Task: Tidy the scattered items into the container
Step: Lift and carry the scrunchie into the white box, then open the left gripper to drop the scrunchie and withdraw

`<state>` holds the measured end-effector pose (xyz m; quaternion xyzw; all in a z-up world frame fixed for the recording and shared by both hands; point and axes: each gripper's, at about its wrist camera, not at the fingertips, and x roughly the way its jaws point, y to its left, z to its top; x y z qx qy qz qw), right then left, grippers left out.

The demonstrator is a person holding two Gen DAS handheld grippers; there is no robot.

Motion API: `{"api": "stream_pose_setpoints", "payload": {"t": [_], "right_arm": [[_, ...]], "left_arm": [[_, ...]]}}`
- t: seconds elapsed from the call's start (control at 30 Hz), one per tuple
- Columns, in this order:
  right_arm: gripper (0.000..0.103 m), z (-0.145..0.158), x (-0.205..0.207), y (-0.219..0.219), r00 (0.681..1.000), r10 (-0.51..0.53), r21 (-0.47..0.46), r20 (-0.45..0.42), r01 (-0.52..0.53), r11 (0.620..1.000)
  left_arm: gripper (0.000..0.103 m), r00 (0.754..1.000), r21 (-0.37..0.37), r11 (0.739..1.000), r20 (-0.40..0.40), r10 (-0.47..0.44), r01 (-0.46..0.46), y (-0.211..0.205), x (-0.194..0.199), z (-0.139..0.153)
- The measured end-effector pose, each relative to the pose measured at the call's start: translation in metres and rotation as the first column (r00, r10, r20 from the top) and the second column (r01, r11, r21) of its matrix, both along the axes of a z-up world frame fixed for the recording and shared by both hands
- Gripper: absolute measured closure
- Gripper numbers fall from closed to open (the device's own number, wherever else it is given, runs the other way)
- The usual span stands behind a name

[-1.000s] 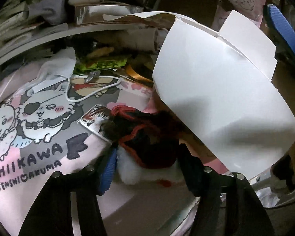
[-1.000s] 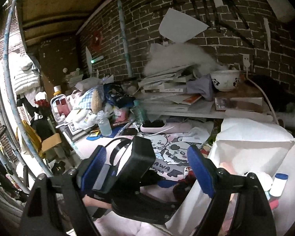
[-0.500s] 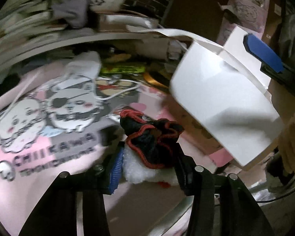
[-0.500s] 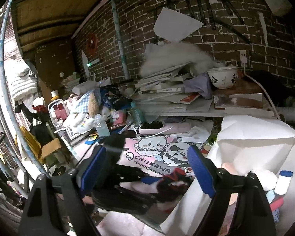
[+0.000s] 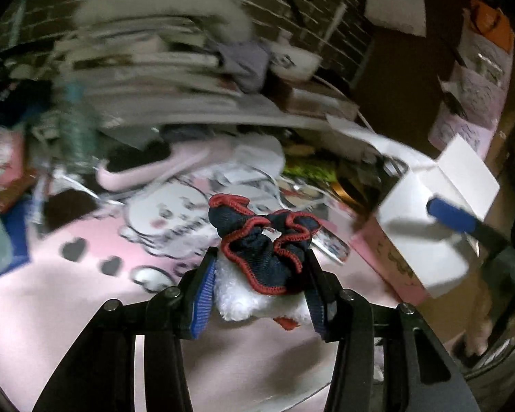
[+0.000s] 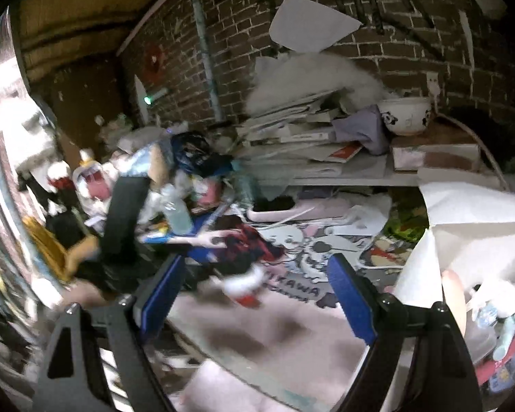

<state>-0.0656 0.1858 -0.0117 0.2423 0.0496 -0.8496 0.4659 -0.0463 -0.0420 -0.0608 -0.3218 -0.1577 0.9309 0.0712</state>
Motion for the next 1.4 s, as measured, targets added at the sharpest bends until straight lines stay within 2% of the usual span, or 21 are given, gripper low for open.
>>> {"api": "stream_pose_setpoints", "payload": {"t": [0.2, 0.37, 0.47, 0.63, 0.73, 0.83, 1.0, 1.2, 1.3, 1.4], "right_arm": [[0.02, -0.027, 0.003, -0.029, 0.998, -0.029, 0.092, -0.051, 0.034, 0.995], [0.02, -0.051, -0.008, -0.052, 0.997, -0.071, 0.127, -0.041, 0.076, 0.989], [0.02, -0.064, -0.015, -0.059, 0.99, -0.12, 0.135, -0.068, 0.129, 0.982], [0.02, -0.08, -0.031, -0.062, 0.987, -0.162, 0.138, -0.015, 0.163, 0.977], [0.02, -0.084, -0.035, -0.063, 0.986, -0.167, 0.137, 0.005, 0.164, 0.977], [0.02, -0.086, -0.037, -0.063, 0.986, -0.164, 0.137, 0.015, 0.16, 0.978], [0.02, -0.087, -0.039, -0.061, 0.986, -0.161, 0.125, 0.03, 0.156, 0.98], [0.02, -0.088, -0.044, -0.057, 0.986, -0.16, 0.114, 0.046, 0.154, 0.982], [0.019, -0.09, -0.048, -0.054, 0.986, -0.157, 0.124, 0.059, 0.149, 0.981], [0.019, -0.091, -0.051, -0.051, 0.986, -0.152, 0.122, 0.074, 0.142, 0.982]], "left_arm": [[0.061, 0.998, -0.029, 0.998, -0.029, 0.05, -0.05, -0.013, 0.001, 0.034], [0.061, 0.997, -0.056, 0.998, -0.067, 0.035, -0.039, -0.007, -0.005, 0.07], [0.061, 0.996, -0.068, 0.998, -0.092, -0.007, 0.001, 0.006, -0.01, 0.093], [0.061, 0.981, -0.096, 0.987, -0.132, -0.14, 0.128, 0.047, -0.024, 0.125], [0.061, 0.957, -0.126, 0.964, -0.143, -0.251, 0.234, 0.084, -0.036, 0.141], [0.061, 0.92, -0.138, 0.926, -0.133, -0.37, 0.352, 0.126, -0.051, 0.152], [0.061, 0.863, -0.147, 0.859, -0.053, -0.502, 0.49, 0.192, -0.085, 0.152], [0.061, 0.802, -0.124, 0.792, 0.098, -0.59, 0.598, 0.251, -0.122, 0.121], [0.061, 0.787, -0.128, 0.778, 0.175, -0.592, 0.615, 0.267, -0.133, 0.104], [0.06, 0.777, -0.121, 0.774, 0.219, -0.59, 0.621, 0.272, -0.139, 0.093]]}}
